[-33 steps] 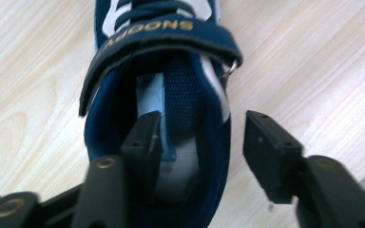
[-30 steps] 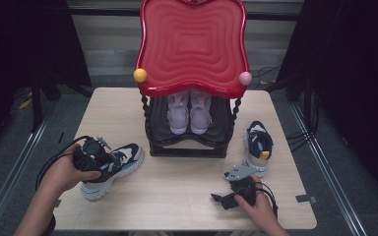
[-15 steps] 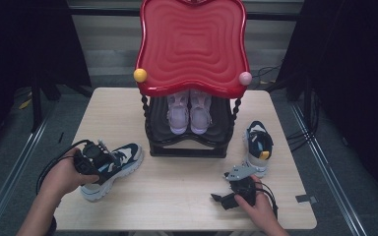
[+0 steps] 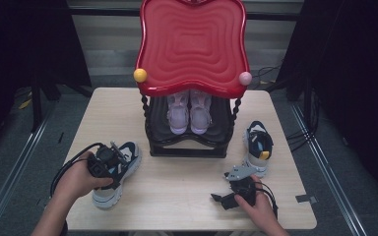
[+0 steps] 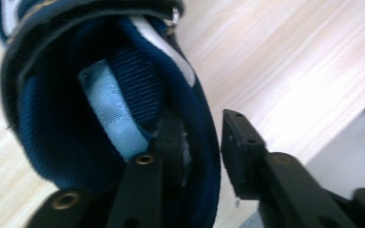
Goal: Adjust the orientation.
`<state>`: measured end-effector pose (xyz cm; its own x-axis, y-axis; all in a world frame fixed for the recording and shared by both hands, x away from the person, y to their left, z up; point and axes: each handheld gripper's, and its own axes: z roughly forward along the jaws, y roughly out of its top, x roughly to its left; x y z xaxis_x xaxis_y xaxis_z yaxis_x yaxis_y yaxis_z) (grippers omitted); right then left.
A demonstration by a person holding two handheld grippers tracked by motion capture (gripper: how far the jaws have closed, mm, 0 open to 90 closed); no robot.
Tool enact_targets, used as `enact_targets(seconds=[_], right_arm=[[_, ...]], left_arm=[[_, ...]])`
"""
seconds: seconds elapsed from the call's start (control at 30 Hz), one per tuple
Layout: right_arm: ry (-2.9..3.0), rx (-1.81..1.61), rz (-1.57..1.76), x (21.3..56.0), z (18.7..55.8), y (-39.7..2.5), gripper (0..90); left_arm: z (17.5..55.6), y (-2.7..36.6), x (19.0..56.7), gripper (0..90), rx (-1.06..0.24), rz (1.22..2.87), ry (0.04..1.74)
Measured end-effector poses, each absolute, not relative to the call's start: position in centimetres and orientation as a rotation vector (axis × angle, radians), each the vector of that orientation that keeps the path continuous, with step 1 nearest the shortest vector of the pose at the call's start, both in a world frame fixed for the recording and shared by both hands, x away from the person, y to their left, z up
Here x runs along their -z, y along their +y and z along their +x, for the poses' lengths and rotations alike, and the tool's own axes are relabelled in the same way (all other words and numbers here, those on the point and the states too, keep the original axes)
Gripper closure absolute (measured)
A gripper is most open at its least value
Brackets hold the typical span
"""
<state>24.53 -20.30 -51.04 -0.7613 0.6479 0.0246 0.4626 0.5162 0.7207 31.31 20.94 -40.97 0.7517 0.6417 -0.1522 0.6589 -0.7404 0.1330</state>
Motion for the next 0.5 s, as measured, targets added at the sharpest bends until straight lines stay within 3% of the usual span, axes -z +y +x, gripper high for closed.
enact_targets(seconds=[0.43,0.5], right_arm=[[2.512,-1.081,0.943,51.0,24.5,-20.3,9.5],[2.512,-1.081,0.943,51.0,24.5,-20.3,9.5]], left_arm=[[30.2,22.0,40.8,42.8,0.042,2.888,0.838],[30.0,22.1,40.9,42.7,0.034,2.913,0.804]])
